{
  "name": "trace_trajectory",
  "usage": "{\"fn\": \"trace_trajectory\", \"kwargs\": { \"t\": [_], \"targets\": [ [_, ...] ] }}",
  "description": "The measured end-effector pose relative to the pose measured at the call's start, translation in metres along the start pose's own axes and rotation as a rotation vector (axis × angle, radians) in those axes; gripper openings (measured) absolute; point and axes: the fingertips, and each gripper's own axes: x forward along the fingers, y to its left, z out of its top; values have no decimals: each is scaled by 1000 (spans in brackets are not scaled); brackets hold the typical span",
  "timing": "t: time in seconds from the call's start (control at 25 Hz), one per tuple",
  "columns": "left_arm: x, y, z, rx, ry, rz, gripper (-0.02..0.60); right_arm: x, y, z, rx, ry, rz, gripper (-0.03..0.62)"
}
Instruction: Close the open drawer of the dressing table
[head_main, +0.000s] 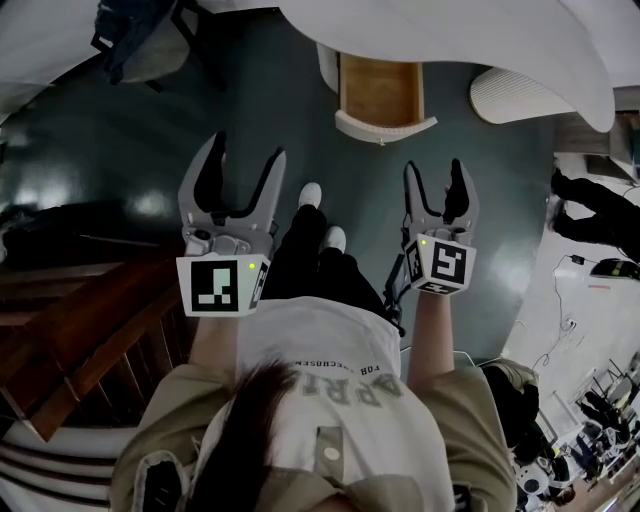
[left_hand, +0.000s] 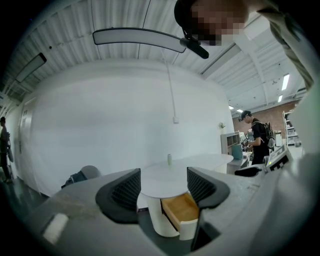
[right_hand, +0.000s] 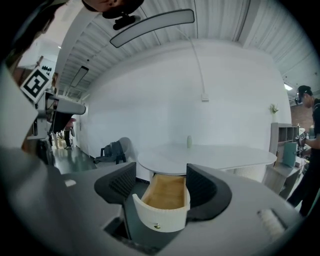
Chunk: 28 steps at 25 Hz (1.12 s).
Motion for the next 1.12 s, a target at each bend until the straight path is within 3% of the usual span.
{"fn": "trace_trajectory", "kwargs": {
  "t": [0.72, 1.12],
  "targets": [
    [58, -11, -71, -13, 12, -62, 304, 68, 8, -102, 6, 90, 20, 310],
    [86, -24, -115, -24, 3, -45, 304, 102, 2, -179, -28, 164, 60, 307]
  ]
}}
